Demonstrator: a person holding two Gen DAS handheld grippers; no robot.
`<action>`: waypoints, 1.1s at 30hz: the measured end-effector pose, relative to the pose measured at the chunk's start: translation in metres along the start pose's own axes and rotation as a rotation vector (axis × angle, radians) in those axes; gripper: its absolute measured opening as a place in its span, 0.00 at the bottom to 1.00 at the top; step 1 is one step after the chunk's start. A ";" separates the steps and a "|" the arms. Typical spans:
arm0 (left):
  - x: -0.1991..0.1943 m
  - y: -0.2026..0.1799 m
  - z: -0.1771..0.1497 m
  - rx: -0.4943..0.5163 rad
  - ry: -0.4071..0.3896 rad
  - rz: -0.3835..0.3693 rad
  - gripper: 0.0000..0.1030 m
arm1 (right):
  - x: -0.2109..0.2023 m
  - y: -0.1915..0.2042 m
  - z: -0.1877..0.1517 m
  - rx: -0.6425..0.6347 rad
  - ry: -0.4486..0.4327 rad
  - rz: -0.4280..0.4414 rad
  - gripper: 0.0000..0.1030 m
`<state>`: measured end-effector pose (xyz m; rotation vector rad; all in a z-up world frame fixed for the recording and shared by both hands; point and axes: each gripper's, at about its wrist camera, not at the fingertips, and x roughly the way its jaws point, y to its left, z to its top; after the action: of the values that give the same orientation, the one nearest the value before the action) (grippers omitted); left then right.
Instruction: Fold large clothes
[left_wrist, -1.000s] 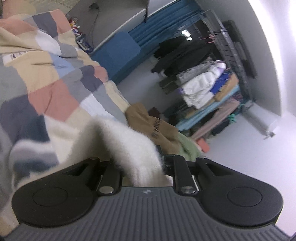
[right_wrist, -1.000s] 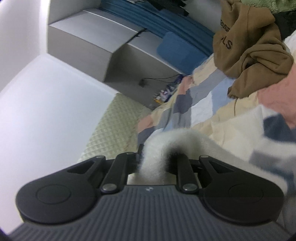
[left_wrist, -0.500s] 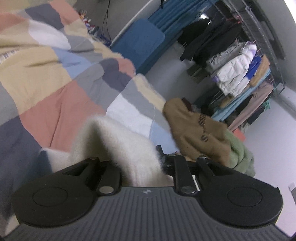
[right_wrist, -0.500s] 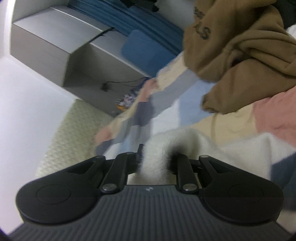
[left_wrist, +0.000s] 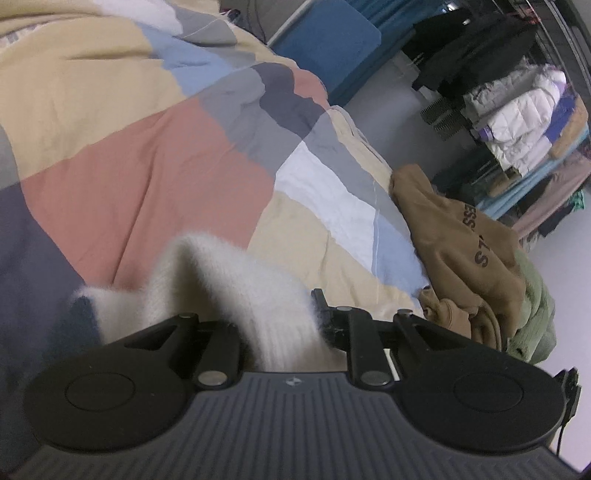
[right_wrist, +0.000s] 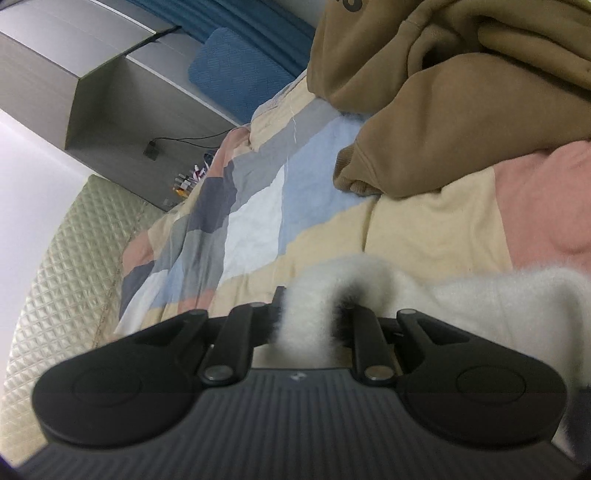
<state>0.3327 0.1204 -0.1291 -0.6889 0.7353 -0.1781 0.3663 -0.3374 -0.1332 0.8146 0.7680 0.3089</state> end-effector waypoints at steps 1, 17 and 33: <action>0.000 0.000 -0.001 0.002 -0.006 -0.001 0.21 | -0.002 0.000 -0.001 0.005 -0.003 0.002 0.18; -0.103 -0.071 -0.057 0.322 -0.066 -0.093 0.77 | -0.071 0.073 -0.044 -0.252 0.026 0.135 0.82; -0.052 -0.040 -0.053 0.372 -0.039 0.340 0.76 | -0.024 0.054 -0.033 -0.548 -0.045 -0.303 0.67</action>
<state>0.2615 0.0820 -0.1030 -0.2074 0.7458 0.0115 0.3278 -0.2963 -0.0950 0.1838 0.7059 0.2121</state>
